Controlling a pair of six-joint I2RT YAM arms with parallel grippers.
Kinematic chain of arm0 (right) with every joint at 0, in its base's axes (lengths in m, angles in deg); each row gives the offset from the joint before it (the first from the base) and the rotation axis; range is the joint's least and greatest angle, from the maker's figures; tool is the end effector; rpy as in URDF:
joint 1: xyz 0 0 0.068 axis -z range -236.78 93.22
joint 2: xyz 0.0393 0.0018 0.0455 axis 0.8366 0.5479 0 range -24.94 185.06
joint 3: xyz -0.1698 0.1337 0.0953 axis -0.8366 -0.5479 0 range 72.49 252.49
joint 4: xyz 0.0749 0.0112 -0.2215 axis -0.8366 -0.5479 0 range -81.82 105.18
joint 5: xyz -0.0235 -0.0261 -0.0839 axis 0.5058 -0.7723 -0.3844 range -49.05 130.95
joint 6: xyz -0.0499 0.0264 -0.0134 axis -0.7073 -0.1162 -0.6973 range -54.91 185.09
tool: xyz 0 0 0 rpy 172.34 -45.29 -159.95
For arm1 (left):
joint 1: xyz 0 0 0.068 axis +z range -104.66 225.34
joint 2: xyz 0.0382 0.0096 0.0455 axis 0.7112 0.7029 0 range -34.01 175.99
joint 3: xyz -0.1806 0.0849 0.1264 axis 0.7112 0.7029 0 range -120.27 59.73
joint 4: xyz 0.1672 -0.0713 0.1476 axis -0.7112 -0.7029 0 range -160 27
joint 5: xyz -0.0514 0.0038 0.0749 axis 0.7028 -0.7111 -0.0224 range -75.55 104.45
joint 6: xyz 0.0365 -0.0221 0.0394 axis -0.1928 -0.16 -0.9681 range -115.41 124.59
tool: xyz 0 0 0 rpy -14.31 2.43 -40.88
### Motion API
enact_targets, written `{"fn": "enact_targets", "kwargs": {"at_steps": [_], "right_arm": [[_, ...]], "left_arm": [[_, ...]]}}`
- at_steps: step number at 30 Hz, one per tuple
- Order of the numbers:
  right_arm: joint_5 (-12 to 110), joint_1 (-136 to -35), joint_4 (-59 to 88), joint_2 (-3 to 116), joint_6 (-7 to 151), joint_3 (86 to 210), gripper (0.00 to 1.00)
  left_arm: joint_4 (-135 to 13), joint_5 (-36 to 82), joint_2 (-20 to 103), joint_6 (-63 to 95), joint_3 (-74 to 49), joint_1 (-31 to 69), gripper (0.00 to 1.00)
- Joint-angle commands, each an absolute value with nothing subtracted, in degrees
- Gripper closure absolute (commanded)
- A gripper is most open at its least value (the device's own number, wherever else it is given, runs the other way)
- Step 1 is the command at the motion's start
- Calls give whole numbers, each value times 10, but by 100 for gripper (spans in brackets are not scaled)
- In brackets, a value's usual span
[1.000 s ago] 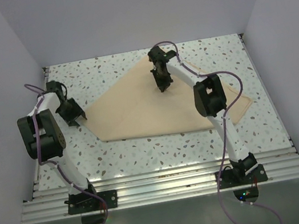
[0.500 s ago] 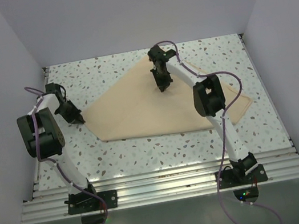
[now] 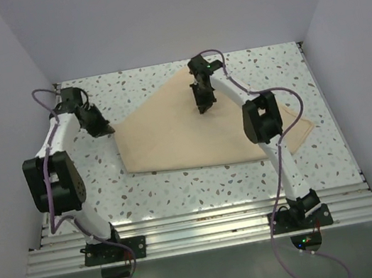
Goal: Prepare the surgical pack
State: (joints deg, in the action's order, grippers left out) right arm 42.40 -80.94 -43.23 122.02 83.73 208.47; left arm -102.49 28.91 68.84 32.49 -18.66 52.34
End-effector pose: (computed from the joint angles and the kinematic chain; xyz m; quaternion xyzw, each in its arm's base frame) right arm 0.4314 0.1945 0.1464 -0.0497 0.9825 0.0769 0.1620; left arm 0.3403 0.0314 0.1964 -0.2627 0.9306 -0.1611 0.1976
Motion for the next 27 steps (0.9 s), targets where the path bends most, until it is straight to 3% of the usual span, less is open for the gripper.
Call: {"fn": "enact_targets", "kwargs": {"at_steps": [1,15,19,27], "right_arm": [[488,-797,-411,1242,886,2041,87],[629,-745,-354,1232,980,1944,87],[656,-739,-333,1233,1001,1917,87],[679,-730,-310,1245,1019,1894,87]], "left_arm": [[-997,330,630,387,-235,430,100],[-1017,349,765,487,-462,160,100],[-1040,348,837,480,-559,122,100],[-1051,355,898,477,-608,95,100]]}}
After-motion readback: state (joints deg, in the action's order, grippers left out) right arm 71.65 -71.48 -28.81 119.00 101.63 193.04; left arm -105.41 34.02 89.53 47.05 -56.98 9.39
